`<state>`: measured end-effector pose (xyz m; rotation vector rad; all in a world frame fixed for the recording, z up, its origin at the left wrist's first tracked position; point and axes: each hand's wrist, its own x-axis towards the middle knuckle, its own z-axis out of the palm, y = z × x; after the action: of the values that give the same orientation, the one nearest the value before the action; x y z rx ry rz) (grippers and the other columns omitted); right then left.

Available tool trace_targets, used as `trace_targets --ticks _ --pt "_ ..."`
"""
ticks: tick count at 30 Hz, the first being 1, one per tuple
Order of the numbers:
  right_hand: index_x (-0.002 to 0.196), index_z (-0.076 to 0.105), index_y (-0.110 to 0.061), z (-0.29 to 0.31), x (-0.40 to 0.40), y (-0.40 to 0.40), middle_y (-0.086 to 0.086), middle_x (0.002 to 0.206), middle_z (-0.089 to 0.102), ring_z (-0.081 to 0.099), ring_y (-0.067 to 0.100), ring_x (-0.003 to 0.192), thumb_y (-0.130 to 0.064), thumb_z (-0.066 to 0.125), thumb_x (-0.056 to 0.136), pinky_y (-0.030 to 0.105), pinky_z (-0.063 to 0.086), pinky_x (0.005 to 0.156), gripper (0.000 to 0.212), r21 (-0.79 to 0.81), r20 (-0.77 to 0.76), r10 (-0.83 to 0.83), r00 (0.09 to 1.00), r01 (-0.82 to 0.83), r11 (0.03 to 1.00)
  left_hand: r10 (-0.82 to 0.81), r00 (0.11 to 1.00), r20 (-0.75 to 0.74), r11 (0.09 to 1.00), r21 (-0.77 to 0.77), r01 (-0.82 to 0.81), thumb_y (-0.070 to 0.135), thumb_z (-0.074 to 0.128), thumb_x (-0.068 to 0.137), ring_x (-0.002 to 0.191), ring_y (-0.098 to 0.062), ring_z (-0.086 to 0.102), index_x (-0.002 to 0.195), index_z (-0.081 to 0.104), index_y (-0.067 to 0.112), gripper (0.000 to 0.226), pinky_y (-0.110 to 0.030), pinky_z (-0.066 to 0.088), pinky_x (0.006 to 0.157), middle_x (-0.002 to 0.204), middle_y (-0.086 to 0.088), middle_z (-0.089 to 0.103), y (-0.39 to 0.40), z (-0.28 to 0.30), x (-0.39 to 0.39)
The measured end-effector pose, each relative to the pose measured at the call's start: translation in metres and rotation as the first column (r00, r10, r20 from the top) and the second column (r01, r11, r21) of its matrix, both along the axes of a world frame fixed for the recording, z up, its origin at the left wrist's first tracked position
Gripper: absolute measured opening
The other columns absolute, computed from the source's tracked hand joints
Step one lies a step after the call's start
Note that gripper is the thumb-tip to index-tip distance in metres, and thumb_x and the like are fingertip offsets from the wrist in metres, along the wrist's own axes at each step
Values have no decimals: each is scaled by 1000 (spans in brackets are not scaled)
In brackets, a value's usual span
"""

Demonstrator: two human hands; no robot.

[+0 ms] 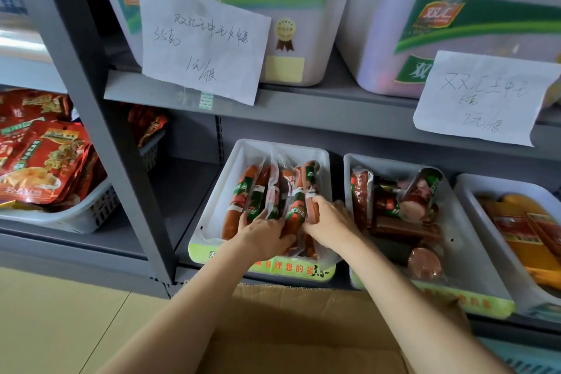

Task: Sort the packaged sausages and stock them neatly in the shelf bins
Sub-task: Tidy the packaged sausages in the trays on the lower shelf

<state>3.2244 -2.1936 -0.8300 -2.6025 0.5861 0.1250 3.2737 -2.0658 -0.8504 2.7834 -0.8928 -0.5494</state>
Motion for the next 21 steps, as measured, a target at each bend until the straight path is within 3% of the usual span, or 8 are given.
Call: trace_targets --ticks 4,10,13,15,18,21 --pt "130 40 -26 3 -4 1 8 118 56 57 25 102 -22 67 83 30 49 78 55 113 44 -31 999 25 993 -21 1000 -16 1000 -17 21 49 36 96 131 -19 39 130 47 25 43 -47 9 115 129 0 54 8 3 -3" --pt "124 46 -13 19 -5 -6 2 111 51 49 17 91 -21 68 82 26 40 71 48 153 65 -103 993 92 984 -8 998 -60 999 -37 6 45 32 99 142 -20 22 143 33 26 48 -51 0 116 146 -1 39 0 4 -10" --pt "127 45 -11 22 -4 -10 -2 100 45 51 15 90 -20 65 86 25 38 74 46 367 143 -189 972 125 922 17 999 -35 999 -26 -18 46 32 98 142 -21 22 145 30 26 51 -52 -2 114 145 -2 42 -10 -1 -10" --pt "126 47 -14 23 -4 -12 -5 96 50 53 10 83 -22 65 87 23 40 70 44 487 180 -247 952 132 863 29 999 -12 999 14 -29 47 32 98 144 -22 18 147 25 25 54 -53 -4 114 144 -5 44 -16 -4 -9" --pt "132 46 -16 21 -5 -19 6 109 61 61 18 98 -20 64 88 33 49 89 47 648 228 -356 906 132 750 22 999 -35 999 48 -21 47 30 98 145 -22 12 148 24 25 54 -54 -5 113 148 -6 38 -18 -7 -9" --pt "132 45 -19 24 -9 -24 6 110 61 60 21 105 -14 59 91 42 46 99 44 774 243 -417 876 84 627 -21 1000 3 999 39 21 46 27 99 146 -20 9 143 35 30 47 -53 -6 115 150 1 36 -6 -1 -5"
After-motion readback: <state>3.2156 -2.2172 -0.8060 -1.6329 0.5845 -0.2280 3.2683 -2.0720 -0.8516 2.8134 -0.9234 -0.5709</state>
